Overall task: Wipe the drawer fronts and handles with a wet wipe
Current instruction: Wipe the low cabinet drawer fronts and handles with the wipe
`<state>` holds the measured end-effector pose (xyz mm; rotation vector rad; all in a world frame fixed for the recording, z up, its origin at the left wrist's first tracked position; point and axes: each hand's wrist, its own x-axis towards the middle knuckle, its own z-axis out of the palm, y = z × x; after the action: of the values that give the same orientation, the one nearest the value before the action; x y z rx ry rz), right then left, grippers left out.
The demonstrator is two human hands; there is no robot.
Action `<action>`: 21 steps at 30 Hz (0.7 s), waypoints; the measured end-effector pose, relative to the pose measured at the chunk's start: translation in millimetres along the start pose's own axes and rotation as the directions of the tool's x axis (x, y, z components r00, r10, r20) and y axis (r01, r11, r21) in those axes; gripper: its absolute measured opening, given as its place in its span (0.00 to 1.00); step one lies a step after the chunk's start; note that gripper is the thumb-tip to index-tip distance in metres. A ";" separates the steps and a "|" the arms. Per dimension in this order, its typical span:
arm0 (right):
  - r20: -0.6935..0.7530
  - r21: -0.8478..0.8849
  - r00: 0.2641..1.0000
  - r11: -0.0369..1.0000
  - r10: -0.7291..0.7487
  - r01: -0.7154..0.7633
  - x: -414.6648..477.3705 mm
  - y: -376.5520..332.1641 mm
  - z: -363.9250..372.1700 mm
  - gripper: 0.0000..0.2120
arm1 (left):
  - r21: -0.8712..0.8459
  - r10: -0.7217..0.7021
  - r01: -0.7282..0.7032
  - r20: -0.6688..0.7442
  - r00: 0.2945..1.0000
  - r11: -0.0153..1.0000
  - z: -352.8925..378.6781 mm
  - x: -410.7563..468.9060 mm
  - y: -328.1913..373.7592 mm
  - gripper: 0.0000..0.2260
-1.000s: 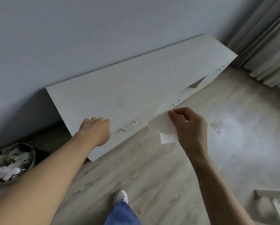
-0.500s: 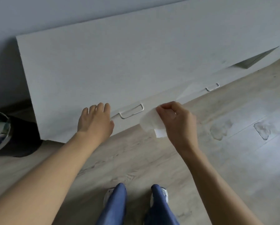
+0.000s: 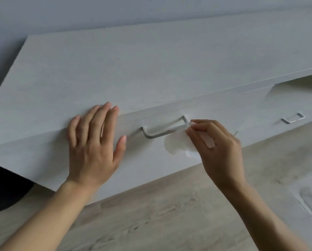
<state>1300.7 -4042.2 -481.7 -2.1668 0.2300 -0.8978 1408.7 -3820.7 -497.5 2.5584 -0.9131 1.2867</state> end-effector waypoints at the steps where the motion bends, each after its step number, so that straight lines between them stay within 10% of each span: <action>1: -0.065 0.004 0.997 0.999 -0.049 0.049 1.4 6.7 3.7 0.06 | 0.029 0.013 -0.011 -0.076 0.997 1.000 10.4 -0.2 -1.6 0.22; 14: -0.455 0.091 0.873 0.966 -0.177 0.243 -1.8 31.9 39.1 0.07 | 0.092 0.034 -0.009 -0.278 0.960 0.996 38.2 -0.3 -1.5 0.23; 21: -0.380 0.061 0.904 0.970 -0.195 0.235 -8.0 30.4 66.0 0.12 | 0.078 -0.009 0.033 -0.285 0.959 0.996 41.3 -2.8 3.1 0.22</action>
<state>1342.4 -4021.2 -537.9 -1.9348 0.1229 -1.4176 1434.0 -3837.4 -525.9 2.3458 -0.7877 1.6624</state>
